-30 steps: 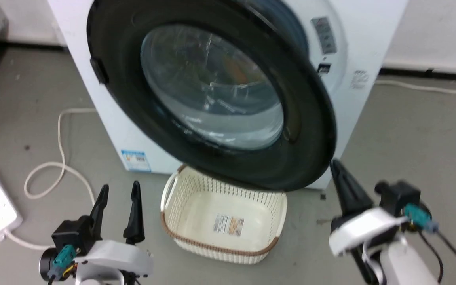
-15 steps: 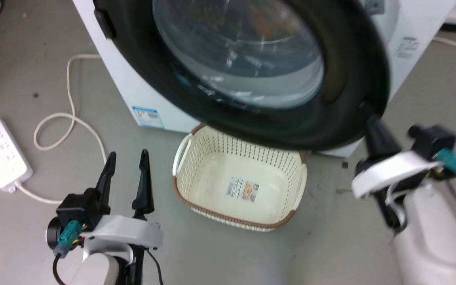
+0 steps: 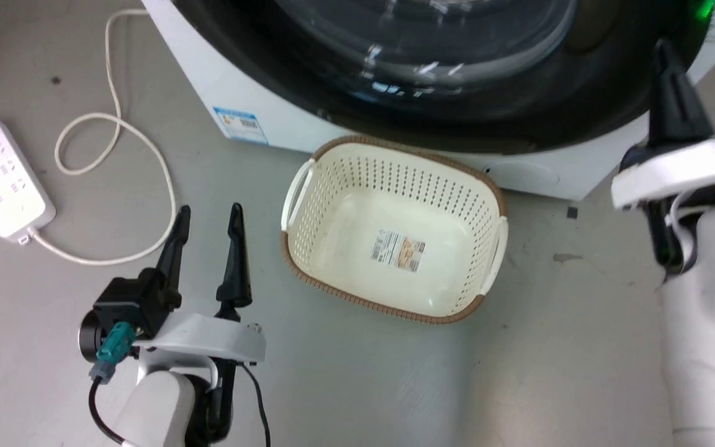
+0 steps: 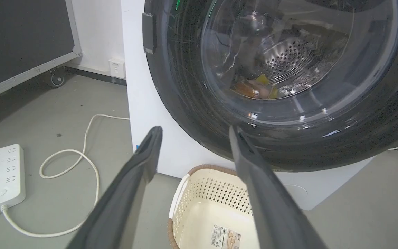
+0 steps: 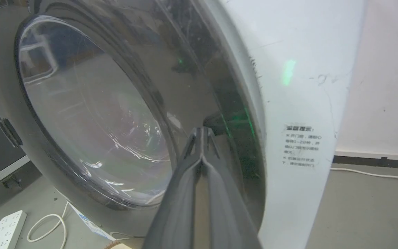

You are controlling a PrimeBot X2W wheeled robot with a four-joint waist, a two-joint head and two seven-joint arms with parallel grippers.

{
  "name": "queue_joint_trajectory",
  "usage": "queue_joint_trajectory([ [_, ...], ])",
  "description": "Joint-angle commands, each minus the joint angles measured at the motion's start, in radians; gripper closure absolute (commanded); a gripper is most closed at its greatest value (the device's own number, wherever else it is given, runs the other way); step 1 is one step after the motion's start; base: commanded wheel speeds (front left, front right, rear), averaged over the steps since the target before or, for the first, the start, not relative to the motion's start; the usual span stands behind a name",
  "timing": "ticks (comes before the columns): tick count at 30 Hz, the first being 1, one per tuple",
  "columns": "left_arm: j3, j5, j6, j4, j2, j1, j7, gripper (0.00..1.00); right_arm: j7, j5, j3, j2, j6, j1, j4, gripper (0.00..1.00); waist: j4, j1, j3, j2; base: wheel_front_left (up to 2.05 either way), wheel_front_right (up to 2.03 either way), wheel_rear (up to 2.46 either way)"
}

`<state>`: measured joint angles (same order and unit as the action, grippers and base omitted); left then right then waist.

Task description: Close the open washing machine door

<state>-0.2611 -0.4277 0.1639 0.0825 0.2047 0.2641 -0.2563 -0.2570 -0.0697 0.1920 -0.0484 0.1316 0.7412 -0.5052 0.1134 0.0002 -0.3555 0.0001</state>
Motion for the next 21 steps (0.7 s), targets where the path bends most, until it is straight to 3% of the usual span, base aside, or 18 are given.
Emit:
queue_joint_trajectory([
  [1,0.006,0.008,-0.005,-0.006,-0.003,0.015,-0.005,0.00,-0.005,0.008,0.009,-0.002,-0.001,0.027,-0.001,1.00,0.006,-0.0002,-0.013,-0.0001,0.00,0.00,0.00],
  [13,0.036,0.034,-0.026,-0.008,-0.034,0.029,-0.005,0.00,-0.005,0.047,0.057,-0.002,-0.001,0.108,-0.002,1.00,0.006,-0.0002,-0.048,-0.0001,0.00,0.00,0.00],
  [21,0.068,0.047,-0.045,0.020,-0.048,0.003,-0.005,0.00,-0.005,-0.038,0.029,-0.002,-0.001,0.029,0.082,1.00,-0.041,-0.0002,0.040,-0.0001,0.00,0.00,0.00],
])
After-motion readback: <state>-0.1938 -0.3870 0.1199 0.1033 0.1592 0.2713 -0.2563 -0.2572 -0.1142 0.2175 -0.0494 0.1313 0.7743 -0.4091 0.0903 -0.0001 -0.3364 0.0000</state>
